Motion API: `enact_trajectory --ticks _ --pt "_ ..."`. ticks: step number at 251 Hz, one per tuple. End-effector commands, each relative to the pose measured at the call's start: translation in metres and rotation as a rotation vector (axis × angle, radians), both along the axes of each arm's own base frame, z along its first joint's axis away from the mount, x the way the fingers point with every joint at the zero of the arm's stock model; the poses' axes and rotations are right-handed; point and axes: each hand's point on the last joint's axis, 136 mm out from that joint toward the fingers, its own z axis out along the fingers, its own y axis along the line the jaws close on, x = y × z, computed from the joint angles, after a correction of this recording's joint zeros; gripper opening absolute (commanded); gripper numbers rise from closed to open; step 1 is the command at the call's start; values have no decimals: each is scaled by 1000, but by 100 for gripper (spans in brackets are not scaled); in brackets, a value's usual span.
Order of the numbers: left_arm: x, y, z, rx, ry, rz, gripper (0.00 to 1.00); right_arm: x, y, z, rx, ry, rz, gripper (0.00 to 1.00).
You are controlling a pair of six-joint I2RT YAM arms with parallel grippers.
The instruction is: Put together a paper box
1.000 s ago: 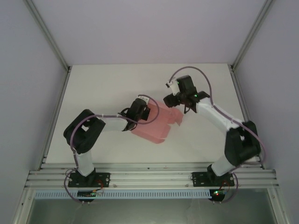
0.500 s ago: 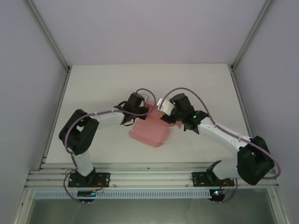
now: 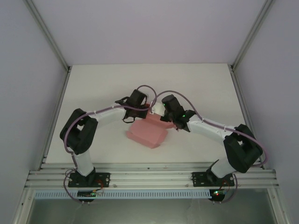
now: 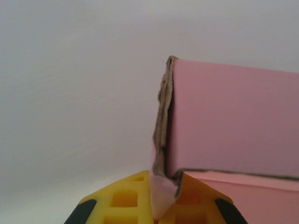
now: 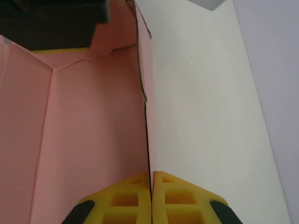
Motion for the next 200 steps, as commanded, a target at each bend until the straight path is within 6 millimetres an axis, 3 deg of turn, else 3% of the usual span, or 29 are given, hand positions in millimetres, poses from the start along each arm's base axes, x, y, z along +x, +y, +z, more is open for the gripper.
enact_trajectory --ticks 1,52,96,143,169,186,195,200 --pt "13 53 -9 212 -26 241 0 -2 7 14 44 20 11 0" --pt "11 111 -13 477 -122 455 0 -4 2 10 60 67 -12 0" --pt "8 130 -14 594 -133 510 0 -6 4 8 92 94 -10 0" --pt "7 125 -22 550 -87 482 0 -5 5 0 97 116 -22 0" --pt "12 92 -25 457 -99 322 0 -3 9 2 128 121 -37 0" --pt "9 66 -25 338 -110 223 0 1 13 6 168 116 -49 14" --pt "8 54 -21 261 -112 198 0 2 17 11 190 106 -43 34" --pt "7 46 -18 215 -111 179 0 3 18 12 195 103 -42 39"
